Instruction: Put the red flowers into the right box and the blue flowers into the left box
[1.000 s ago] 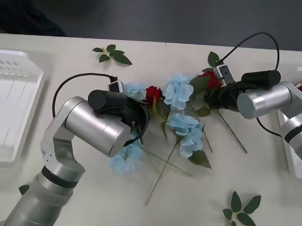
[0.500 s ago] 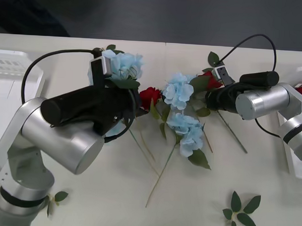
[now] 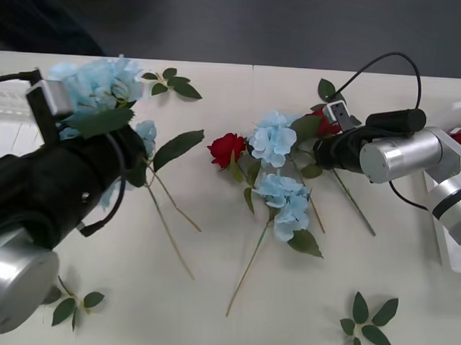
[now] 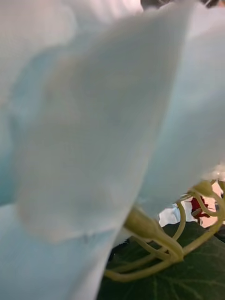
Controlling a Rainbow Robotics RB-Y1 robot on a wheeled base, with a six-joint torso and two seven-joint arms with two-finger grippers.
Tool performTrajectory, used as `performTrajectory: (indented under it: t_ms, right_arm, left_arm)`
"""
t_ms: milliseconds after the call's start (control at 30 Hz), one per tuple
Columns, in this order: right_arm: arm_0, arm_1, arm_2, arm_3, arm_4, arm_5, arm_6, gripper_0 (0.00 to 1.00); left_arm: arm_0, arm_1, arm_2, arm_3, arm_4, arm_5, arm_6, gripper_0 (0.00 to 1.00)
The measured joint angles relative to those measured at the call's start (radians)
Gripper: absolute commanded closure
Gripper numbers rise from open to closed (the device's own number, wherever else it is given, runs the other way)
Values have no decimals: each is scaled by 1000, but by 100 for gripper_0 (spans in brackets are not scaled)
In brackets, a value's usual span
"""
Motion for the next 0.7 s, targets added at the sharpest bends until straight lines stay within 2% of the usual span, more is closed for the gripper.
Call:
performTrajectory:
  t_ms: [67, 233, 333, 467, 500, 533, 567, 600, 633, 667, 700]
  right_arm:
    - [0, -3, -1, -1, -13, 16, 0, 100]
    - [5, -38, -73, -88, -17, 221, 0, 100]
    - [31, -54, -186, -178, -22, 335, 0, 100]
    - [85, -56, -352, -291, -31, 447, 0, 100]
    - [99, -60, -382, -319, -31, 474, 0, 100]
    - [112, -67, -404, -343, -31, 500, 0, 100]
    - [125, -78, -423, -372, -31, 531, 0, 100]
    - [139, -90, -440, -400, -31, 564, 0, 100]
    - [153, -102, -459, -426, -32, 598, 0, 100]
    - [168, -113, -483, -458, -38, 642, 0, 100]
    - [184, -123, -512, -486, -51, 682, 0, 100]
  left_arm:
    - [31, 11, 62, -22, 52, 3, 0, 100]
    - [58, 15, 230, -28, 146, 91, 0, 100]
    - [56, 15, 296, -28, 171, 130, -5, 100]
    - [31, 15, 317, -28, 170, 189, -6, 99]
    - [22, 15, 316, -28, 170, 205, -6, 95]
    - [13, 15, 316, -28, 170, 217, -6, 84]
    - [4, 15, 315, -28, 170, 230, -7, 49]
    - [-5, 15, 313, -28, 170, 244, -7, 26]
    - [-14, 15, 309, -28, 170, 259, -7, 10]
    - [-23, 15, 303, -28, 169, 271, -7, 0]
    - [-30, 15, 294, -28, 169, 279, -7, 0]
